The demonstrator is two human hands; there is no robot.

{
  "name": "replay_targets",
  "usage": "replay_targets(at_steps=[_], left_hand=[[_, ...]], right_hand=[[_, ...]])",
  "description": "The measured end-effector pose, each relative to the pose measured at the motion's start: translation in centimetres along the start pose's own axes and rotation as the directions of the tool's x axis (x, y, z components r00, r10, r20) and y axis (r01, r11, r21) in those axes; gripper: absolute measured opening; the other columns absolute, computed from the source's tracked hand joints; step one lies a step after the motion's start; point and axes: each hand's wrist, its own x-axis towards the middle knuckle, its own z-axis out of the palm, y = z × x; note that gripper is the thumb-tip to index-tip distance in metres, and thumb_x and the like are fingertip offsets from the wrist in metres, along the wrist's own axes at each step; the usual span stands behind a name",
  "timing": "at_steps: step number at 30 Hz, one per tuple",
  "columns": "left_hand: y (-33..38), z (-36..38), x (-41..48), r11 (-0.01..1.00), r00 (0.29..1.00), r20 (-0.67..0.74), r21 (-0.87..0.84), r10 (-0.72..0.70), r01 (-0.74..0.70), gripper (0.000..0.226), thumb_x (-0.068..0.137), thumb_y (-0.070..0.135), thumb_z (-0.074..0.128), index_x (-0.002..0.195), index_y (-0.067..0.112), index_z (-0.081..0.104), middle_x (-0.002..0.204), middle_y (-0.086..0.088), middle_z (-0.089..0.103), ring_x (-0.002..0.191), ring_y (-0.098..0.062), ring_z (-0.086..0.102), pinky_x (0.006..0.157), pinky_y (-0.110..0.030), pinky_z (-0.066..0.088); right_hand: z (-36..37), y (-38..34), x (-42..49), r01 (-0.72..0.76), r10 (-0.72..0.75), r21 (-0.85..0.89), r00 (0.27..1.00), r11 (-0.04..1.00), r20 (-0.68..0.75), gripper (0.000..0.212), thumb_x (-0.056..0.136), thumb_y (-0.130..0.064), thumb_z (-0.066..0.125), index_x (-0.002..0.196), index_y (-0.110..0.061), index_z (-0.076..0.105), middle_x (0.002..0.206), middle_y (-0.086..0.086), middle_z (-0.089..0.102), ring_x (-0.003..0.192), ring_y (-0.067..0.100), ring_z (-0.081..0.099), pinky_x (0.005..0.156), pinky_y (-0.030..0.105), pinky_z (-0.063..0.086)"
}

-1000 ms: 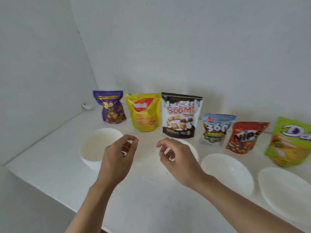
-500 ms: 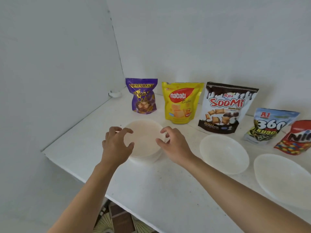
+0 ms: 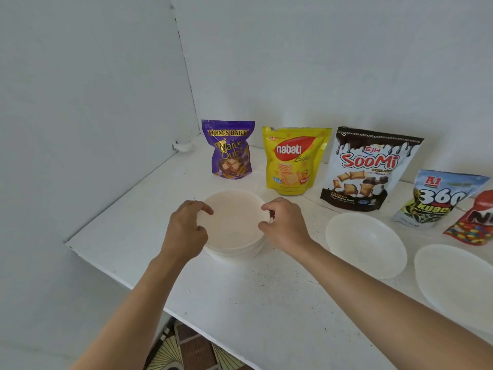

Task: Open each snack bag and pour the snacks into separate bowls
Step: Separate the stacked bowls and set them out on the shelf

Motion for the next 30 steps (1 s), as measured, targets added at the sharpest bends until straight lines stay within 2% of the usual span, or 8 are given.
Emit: replay_targets(at_steps=[7, 10, 15, 18, 20, 24, 27, 30], left_hand=[[1.0, -0.9, -0.1, 0.997, 0.997, 0.009, -0.029, 0.077, -0.077, 0.05, 0.071, -0.022, 0.045, 0.093, 0.018, 0.066, 0.119, 0.008, 0.051, 0.111, -0.011, 0.046, 0.072, 0.004, 0.033], [1.6, -1.7, 0.0, 0.987, 0.988, -0.044, -0.061, 0.145, -0.148, 0.048, 0.075, -0.019, 0.049, 0.095, 0.021, 0.066, 0.126, 0.01, 0.051, 0.118, -0.01, 0.046, 0.081, -0.002, 0.036], [4.9, -3.0, 1.2, 0.955, 0.97, -0.094, -0.175, 0.226, -0.239, 0.047, 0.076, -0.015, 0.051, 0.1, 0.023, 0.067, 0.127, 0.012, 0.055, 0.124, -0.011, 0.049, 0.088, -0.028, 0.051], [7.4, -2.0, 1.4, 0.944, 0.971, -0.106, -0.231, 0.215, -0.235, 0.044, 0.077, -0.011, 0.055, 0.1, 0.023, 0.069, 0.125, 0.012, 0.059, 0.12, -0.012, 0.056, 0.089, -0.023, 0.048], [9.2, -0.9, 0.9, 0.937, 0.976, -0.106, -0.279, 0.189, -0.211, 0.041, 0.081, -0.007, 0.056, 0.101, 0.025, 0.071, 0.12, 0.012, 0.064, 0.115, -0.011, 0.06, 0.079, -0.013, 0.045], [13.2, 1.6, -0.7, 0.909, 0.977, -0.007, -0.364, 0.214, -0.202, 0.043, 0.085, -0.004, 0.057, 0.107, 0.03, 0.073, 0.106, 0.029, 0.063, 0.106, -0.007, 0.06, 0.079, -0.021, 0.054], [15.7, 4.0, -2.2, 0.906, 0.961, 0.081, -0.364, 0.264, -0.218, 0.045, 0.082, -0.002, 0.059, 0.105, 0.033, 0.075, 0.107, 0.025, 0.067, 0.104, -0.007, 0.064, 0.09, -0.034, 0.057], [18.0, 6.6, -4.2, 0.897, 0.942, 0.15, -0.38, 0.301, -0.226, 0.046, 0.079, -0.002, 0.06, 0.103, 0.035, 0.076, 0.11, 0.021, 0.071, 0.104, -0.003, 0.066, 0.087, -0.031, 0.058]], right_hand=[[-0.7, -0.7, -0.3, 0.07, -0.068, 0.036, 0.996, 0.997, -0.057, 0.044, 0.084, -0.009, 0.067, 0.128, -0.008, 0.064, 0.127, 0.005, 0.06, 0.113, 0.022, 0.058, 0.091, 0.03, 0.046], [-2.0, -1.3, -0.7, 0.13, -0.12, 0.069, 0.983, 0.989, -0.139, 0.04, 0.086, -0.008, 0.064, 0.126, -0.01, 0.064, 0.125, 0.0, 0.058, 0.109, 0.022, 0.059, 0.09, 0.036, 0.05], [-6.0, -2.0, -1.3, 0.162, -0.121, 0.142, 0.957, 0.977, -0.264, 0.035, 0.085, -0.004, 0.065, 0.118, -0.014, 0.068, 0.114, 0.004, 0.057, 0.093, 0.024, 0.061, 0.086, 0.037, 0.053], [-8.8, -1.6, -2.2, 0.106, -0.066, 0.139, 0.962, 0.985, -0.266, 0.034, 0.087, -0.004, 0.06, 0.117, -0.017, 0.069, 0.107, 0.005, 0.061, 0.09, 0.021, 0.06, 0.087, 0.037, 0.052], [-10.7, -0.8, -3.0, 0.073, -0.028, 0.151, 0.96, 0.986, -0.278, 0.035, 0.088, -0.005, 0.057, 0.119, -0.017, 0.069, 0.092, 0.003, 0.063, 0.081, 0.019, 0.06, 0.079, 0.039, 0.053], [-14.7, 2.3, -5.2, 0.005, 0.041, 0.144, 0.947, 0.989, -0.319, 0.027, 0.088, -0.004, 0.058, 0.106, -0.018, 0.073, 0.067, -0.01, 0.05, 0.06, 0.006, 0.046, 0.061, 0.018, 0.036], [-17.1, 5.2, -7.5, -0.054, 0.076, 0.08, 0.949, 0.995, -0.306, 0.027, 0.087, -0.004, 0.061, 0.106, -0.018, 0.075, 0.091, -0.01, 0.064, 0.073, 0.002, 0.05, 0.064, 0.005, 0.035], [-19.2, 8.4, -10.5, -0.115, 0.123, 0.047, 0.955, 0.992, -0.269, 0.035, 0.086, -0.001, 0.06, 0.114, -0.018, 0.072, 0.117, -0.001, 0.067, 0.092, 0.005, 0.052, 0.07, 0.005, 0.035]])
